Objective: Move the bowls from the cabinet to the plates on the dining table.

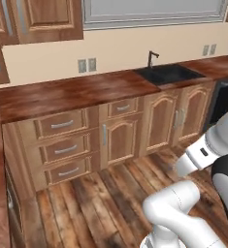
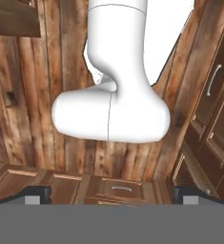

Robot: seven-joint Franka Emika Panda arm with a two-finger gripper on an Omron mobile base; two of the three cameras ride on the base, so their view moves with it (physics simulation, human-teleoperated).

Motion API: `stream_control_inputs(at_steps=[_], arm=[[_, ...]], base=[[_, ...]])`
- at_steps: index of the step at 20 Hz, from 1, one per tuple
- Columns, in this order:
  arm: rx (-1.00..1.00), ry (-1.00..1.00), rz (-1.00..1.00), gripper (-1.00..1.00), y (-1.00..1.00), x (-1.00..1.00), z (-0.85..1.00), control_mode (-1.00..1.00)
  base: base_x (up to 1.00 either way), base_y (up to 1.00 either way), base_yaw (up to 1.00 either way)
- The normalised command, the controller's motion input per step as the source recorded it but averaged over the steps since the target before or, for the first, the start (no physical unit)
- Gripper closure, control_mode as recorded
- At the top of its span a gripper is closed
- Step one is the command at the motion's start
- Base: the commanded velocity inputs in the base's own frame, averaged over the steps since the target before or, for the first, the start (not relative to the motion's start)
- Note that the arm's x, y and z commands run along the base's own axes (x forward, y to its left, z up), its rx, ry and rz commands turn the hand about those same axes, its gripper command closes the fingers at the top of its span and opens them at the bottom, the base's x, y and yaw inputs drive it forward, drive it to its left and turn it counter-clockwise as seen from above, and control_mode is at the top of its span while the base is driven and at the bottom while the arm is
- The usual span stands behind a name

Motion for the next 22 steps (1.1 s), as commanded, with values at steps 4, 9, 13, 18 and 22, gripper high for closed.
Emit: stream_control_inputs(at_steps=[4,9,13,18,22], arm=[[0.00,0.00,0.00,-1.00,0.00,0.00,0.00,1.00],[0.00,0.00,0.00,-1.00,0.00,0.00,0.00,1.00],[0.00,0.00,0.00,-1.00,0.00,0.00,0.00,1.00],[0.00,0.00,0.00,-1.00,0.00,0.00,0.00,1.00],[0.00,0.00,0.00,-1.00,0.00,0.00,0.00,1.00]], base=[[1.00,-0.04,0.30],[0.96,-0.08,0.26],[0.68,0.00,0.36],[0.29,0.00,0.43],[0.22,-0.11,0.47]])
